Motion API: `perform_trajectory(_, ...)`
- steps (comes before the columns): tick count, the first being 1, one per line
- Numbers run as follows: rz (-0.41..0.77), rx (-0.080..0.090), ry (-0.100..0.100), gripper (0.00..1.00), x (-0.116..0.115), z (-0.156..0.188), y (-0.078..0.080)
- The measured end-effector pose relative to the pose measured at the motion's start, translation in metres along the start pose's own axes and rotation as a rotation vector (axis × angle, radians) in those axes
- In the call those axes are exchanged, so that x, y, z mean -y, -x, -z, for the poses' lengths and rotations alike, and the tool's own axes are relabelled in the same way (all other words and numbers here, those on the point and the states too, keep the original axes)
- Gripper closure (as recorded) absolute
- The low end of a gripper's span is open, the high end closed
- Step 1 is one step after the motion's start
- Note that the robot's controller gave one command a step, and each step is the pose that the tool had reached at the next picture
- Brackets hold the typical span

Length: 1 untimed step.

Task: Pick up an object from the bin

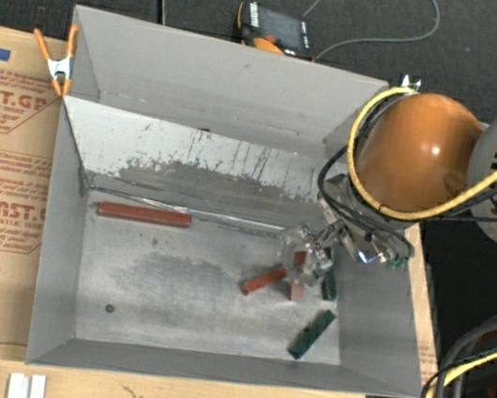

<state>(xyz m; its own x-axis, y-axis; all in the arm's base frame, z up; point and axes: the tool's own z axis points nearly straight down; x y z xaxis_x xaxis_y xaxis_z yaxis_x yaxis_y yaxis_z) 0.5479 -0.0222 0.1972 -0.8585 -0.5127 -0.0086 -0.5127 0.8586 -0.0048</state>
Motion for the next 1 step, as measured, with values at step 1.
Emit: perform_trajectory(1,0.000,-0.005,0.006,0.00,-0.0014,-0.0035,-0.0014)
